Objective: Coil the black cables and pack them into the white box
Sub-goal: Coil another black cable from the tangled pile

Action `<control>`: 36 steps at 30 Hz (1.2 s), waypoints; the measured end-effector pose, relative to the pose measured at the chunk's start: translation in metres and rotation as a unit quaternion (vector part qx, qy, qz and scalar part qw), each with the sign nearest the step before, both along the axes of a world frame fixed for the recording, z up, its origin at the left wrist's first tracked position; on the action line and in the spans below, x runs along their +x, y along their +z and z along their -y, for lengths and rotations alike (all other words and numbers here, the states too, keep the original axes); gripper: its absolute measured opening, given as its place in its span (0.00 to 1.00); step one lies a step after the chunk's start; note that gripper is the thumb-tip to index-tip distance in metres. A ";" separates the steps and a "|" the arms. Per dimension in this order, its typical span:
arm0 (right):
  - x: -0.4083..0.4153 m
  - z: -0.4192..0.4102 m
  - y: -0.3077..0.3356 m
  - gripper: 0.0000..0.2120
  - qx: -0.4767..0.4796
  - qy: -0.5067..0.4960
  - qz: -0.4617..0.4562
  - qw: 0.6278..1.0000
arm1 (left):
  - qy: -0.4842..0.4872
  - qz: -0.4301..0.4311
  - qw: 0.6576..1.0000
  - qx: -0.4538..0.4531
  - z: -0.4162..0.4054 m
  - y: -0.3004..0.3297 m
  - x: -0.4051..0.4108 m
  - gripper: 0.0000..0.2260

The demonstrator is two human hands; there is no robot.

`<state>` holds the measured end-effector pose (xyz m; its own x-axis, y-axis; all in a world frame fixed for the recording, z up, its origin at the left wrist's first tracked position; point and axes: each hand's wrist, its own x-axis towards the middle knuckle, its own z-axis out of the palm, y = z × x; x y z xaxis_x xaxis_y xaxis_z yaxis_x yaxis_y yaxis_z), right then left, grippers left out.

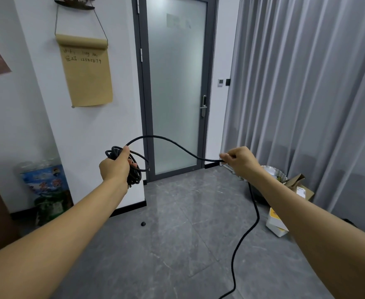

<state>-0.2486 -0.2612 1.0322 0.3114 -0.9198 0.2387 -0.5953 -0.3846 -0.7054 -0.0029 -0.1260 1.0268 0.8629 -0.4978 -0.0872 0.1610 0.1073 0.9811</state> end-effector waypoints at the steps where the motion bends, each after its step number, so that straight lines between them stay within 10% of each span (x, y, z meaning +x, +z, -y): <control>1: 0.001 -0.002 0.001 0.18 -0.002 0.013 0.006 1.000 | 0.007 0.011 1.000 0.004 0.001 -0.001 -0.001 0.16; 6: 0.017 -0.022 0.008 0.05 -0.074 0.076 -0.058 0.993 | 0.047 0.062 0.997 0.011 0.006 -0.003 -0.003 0.13; 17: 0.043 -0.052 0.022 0.10 -0.226 0.176 -0.281 0.916 | 0.014 0.279 0.959 0.048 0.007 -0.004 -0.019 0.12; 24: 0.050 -0.065 0.037 0.09 -0.106 0.308 -0.097 0.941 | -0.177 0.301 0.936 0.042 -0.002 0.000 -0.047 0.17; 36: 0.042 -0.058 0.022 0.10 -0.066 0.230 0.139 0.961 | -0.459 0.011 0.887 -0.059 -0.011 0.007 -0.074 0.19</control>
